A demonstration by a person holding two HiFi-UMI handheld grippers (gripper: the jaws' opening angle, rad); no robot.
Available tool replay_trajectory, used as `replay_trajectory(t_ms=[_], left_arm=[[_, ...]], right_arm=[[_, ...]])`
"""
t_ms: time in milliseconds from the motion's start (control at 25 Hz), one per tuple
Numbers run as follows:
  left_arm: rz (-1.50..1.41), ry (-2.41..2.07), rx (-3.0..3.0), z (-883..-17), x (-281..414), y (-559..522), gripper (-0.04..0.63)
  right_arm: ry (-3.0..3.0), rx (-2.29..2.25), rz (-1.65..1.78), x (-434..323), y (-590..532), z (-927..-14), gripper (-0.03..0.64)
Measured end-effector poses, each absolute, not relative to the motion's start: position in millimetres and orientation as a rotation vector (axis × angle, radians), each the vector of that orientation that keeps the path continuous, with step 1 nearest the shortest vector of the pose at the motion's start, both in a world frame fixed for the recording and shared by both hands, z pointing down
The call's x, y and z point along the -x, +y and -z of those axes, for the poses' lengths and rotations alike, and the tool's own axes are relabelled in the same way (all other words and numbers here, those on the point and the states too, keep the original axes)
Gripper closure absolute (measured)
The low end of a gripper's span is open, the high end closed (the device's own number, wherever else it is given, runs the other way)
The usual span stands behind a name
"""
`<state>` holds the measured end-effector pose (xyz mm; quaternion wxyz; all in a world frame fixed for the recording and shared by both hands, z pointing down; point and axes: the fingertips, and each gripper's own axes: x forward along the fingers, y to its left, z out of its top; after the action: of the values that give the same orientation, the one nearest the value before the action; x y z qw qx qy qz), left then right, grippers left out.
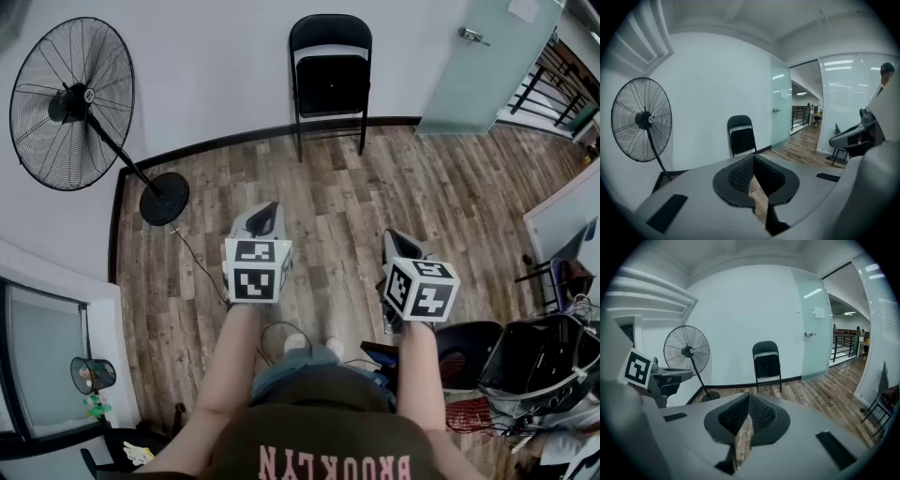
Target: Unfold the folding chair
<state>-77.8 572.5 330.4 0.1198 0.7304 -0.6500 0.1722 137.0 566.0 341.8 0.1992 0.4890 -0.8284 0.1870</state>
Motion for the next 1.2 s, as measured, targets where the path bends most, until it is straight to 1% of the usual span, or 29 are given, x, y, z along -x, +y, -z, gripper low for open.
replay_trajectory(t_ms=[360,480,520,560,600,640,680,720,800,840,1000,1200], left_arm=[[-0.489,-1.891,-2.116,-334.6,51.5,558.8,0.594],[-0.429,-1.9,-2.102,-331.5,38.1,553.6,0.591],[-0.4,-1.891,-2.101,-331.2,31.7,552.6,0.553],[-0.374,-1.878,-2.098,-332.0,24.9,552.2,0.391],[-0.355,-1.877,-2.089,-333.3,19.6,551.9,0.241],[-0.345,-1.895,-2.075,-334.0,16.7,551.3,0.165],[-0.342,-1.924,-2.062,-334.0,15.2,550.4,0.115],[-0.345,-1.949,-2.052,-333.7,13.8,549.2,0.074],[-0.356,-1.974,-2.039,-332.9,10.5,547.5,0.027],[-0.37,-1.979,-2.036,-333.1,8.9,547.5,0.025],[-0.423,-1.983,-2.043,-335.4,6.5,541.7,0.023],[-0.4,-1.986,-2.027,-334.7,19.9,517.5,0.023]], right_arm=[[-2.351,-1.353,-0.456,-159.9,548.2,-341.8,0.615],[-2.339,-1.348,-0.45,-171.1,540.6,-344.1,0.608],[-2.355,-1.328,-0.464,-173.0,539.7,-345.2,0.467],[-2.378,-1.314,-0.479,-174.9,539.1,-345.5,0.313],[-2.404,-1.317,-0.481,-177.6,537.8,-344.5,0.256],[-2.424,-1.334,-0.466,-181.2,535.7,-342.3,0.19],[-2.435,-1.357,-0.44,-185.3,533.1,-340.1,0.131],[-2.437,-1.379,-0.417,-189.6,530.4,-338.2,0.094],[-2.437,-1.407,-0.402,-197.0,526.0,-336.0,0.047],[-2.439,-1.414,-0.405,-199.8,524.6,-335.5,0.041],[-2.462,-1.441,-0.402,-205.9,514.9,-331.6,0.041],[-2.474,-1.421,-0.45,-203.9,492.6,-337.2,0.043]])
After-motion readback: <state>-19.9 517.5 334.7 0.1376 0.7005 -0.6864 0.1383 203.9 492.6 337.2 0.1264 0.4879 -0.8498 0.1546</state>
